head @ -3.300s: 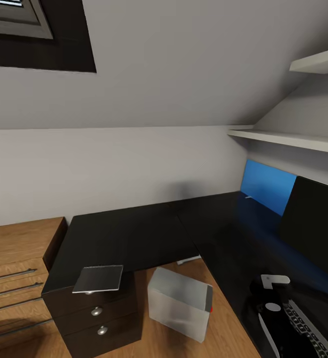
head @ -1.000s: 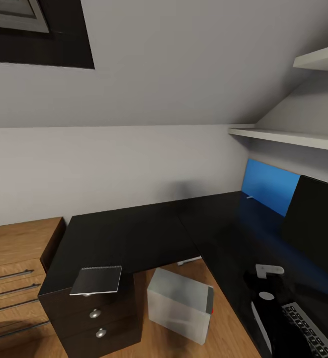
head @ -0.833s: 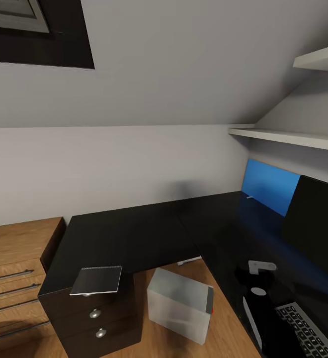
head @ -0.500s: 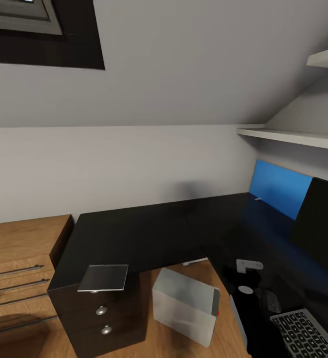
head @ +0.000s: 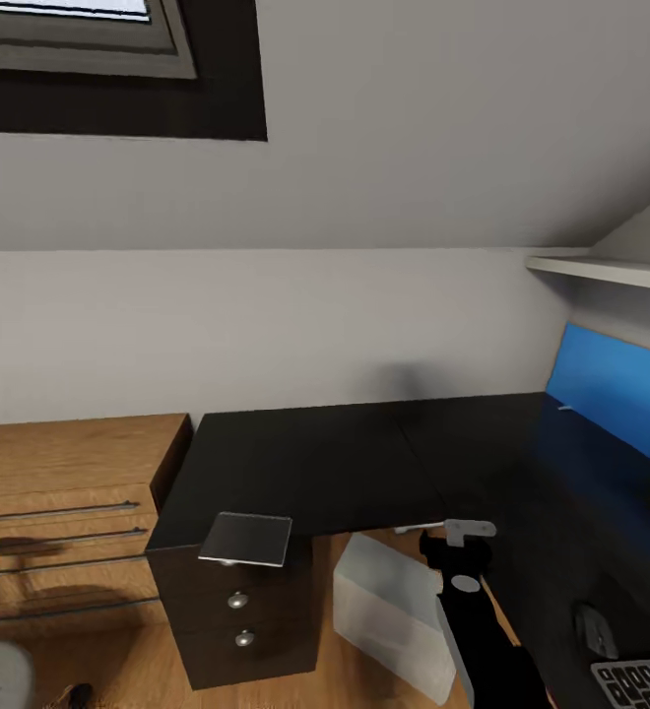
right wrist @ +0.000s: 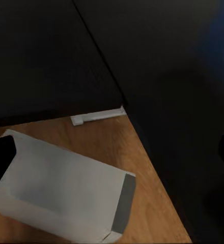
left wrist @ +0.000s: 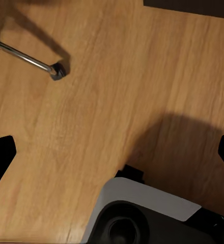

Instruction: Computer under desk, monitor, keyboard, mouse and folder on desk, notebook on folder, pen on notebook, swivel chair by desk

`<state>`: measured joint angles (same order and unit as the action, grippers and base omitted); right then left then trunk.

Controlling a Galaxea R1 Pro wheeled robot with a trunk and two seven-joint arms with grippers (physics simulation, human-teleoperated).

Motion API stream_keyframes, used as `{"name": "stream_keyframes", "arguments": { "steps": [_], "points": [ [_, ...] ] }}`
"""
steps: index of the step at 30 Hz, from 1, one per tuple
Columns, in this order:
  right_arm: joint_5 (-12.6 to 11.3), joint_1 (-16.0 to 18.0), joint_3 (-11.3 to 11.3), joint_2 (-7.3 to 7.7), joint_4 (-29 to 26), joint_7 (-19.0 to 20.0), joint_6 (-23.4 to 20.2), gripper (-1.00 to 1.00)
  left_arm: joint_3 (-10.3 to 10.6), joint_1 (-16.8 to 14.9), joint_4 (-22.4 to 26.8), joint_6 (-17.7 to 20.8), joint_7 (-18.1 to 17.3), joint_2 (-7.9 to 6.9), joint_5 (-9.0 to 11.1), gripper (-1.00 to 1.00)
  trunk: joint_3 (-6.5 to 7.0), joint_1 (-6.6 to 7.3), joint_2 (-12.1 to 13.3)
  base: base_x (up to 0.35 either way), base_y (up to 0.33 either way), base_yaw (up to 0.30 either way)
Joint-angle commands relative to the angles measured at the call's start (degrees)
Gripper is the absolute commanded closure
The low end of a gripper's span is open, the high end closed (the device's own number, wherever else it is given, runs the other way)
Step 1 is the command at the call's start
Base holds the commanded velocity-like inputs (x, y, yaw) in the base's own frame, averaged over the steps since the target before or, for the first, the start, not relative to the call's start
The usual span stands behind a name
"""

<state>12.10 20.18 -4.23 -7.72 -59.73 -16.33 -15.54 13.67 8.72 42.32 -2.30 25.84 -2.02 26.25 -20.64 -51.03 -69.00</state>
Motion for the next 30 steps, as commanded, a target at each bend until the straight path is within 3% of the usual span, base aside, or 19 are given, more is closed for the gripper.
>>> {"name": "stream_keyframes", "arguments": {
  "steps": [1,2,3,5,6,13,19,21,26,30],
  "points": [
    [0.60,-0.29,0.42,-0.06,-0.14,0.03,-0.46,-1.00,0.41,-0.02,0.07,-0.24,0.44,-0.18,0.59,-1.00,-0.05,-0.01,-0.04,0.000,0.000,0.278],
    [0.59,-0.57,0.95,-0.09,-0.18,0.02,-0.44,-1.00,0.41,-0.02,0.06,-0.24,0.44,-0.25,0.58,-1.00,-0.06,-0.01,-0.04,0.000,0.000,0.278],
    [0.54,-1.55,3.39,-0.15,-0.28,-0.07,-0.32,-1.00,0.40,-0.02,0.05,-0.25,0.44,-0.41,0.51,-1.00,-0.08,-0.01,-0.04,0.000,0.000,0.278],
    [0.52,-1.93,4.46,-0.17,-0.33,-0.13,-0.27,-1.00,0.40,-0.02,0.05,-0.25,0.44,-0.45,0.50,-1.00,-0.11,-0.01,-0.04,0.000,0.000,0.278],
    [0.35,-3.28,6.13,-0.19,-1.10,-0.42,-0.22,-1.00,0.39,-0.02,0.04,-0.25,0.44,-0.55,0.47,-1.00,-0.14,-0.01,-0.04,0.000,0.000,0.278],
    [-0.38,-5.87,6.75,-0.19,-1.60,-0.51,0.92,-1.00,0.39,-0.02,0.04,-0.31,0.44,-0.53,0.47,-1.00,-0.33,-0.01,-0.04,0.000,0.000,0.278],
    [-1.01,-10.01,6.61,0.06,1.01,-0.51,7.35,-1.00,0.41,-0.02,0.00,-1.98,0.44,-0.37,0.52,-1.00,-0.45,-0.01,-0.04,0.000,0.000,0.174],
    [-1.32,-10.38,6.58,0.11,3.79,-0.44,9.34,-1.00,0.42,-0.02,-0.02,-2.30,0.41,-0.34,0.57,-1.00,-0.47,-0.01,-0.04,0.000,0.000,0.045],
    [-1.56,-10.72,6.85,0.15,15.32,-0.10,19.10,-1.00,0.40,-0.02,-0.04,-5.36,0.29,-0.29,0.76,-1.00,-0.48,-0.01,-0.04,0.000,0.000,0.012],
    [-1.52,-10.74,6.96,0.14,19.59,-0.05,23.15,-1.00,0.35,-0.02,-0.04,-8.58,0.27,-0.23,0.81,-1.00,-0.48,-0.01,-0.04,0.000,0.000,0.003]
  ]
}}
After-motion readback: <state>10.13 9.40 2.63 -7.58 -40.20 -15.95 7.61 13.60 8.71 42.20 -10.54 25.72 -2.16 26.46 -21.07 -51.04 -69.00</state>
